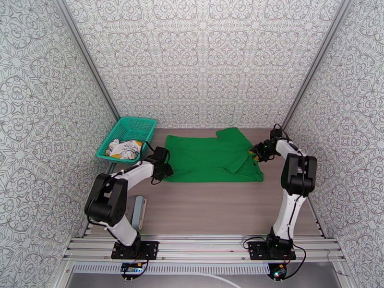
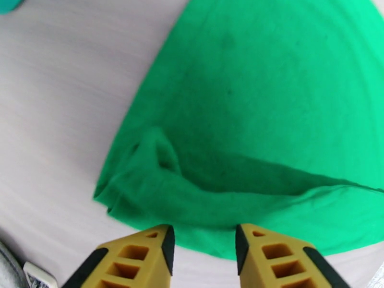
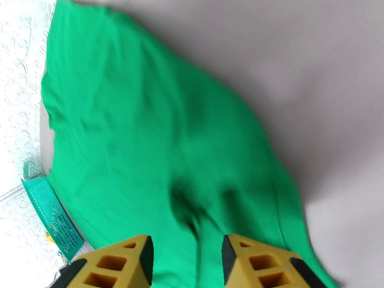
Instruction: Fold and stack the mixed laundry pile
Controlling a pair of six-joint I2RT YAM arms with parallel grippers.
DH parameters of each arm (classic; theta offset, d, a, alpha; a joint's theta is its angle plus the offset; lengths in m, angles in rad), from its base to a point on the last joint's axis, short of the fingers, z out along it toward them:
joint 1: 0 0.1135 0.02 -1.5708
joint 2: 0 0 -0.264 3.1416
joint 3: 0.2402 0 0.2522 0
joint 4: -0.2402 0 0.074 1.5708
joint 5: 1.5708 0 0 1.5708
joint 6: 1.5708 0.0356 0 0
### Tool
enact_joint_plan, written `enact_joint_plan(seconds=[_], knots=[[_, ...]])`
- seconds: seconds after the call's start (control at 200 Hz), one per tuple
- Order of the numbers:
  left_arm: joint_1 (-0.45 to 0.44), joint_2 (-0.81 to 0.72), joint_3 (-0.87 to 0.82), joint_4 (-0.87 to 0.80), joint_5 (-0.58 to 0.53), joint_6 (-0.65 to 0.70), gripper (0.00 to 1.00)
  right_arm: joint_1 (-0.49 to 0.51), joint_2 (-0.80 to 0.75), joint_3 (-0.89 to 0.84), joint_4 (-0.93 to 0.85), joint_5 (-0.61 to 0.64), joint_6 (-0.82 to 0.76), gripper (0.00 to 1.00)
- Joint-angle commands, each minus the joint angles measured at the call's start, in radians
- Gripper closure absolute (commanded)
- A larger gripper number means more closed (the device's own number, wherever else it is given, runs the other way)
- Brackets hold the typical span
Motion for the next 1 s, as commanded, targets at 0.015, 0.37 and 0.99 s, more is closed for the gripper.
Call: enact_joint_plan(seconds=[0.015,0.37,0.99], knots=[[-0.005,0.044,0.077,0.048,0.030,0.013,0.60,0.017,-0.135,-0.110,0.029,0.033,-0.025,0.56],[0.038,0.152,0.151,0.052,0.028,-0.019,0.49,0.050,-0.234,-0.257,0.061,0.040,-0.040,0.55],[0.082,0.137,0.066,0.073,0.014,-0.021,0.40,0.209,-0.209,-0.386,0.220,-0.041,0.040,0.46]])
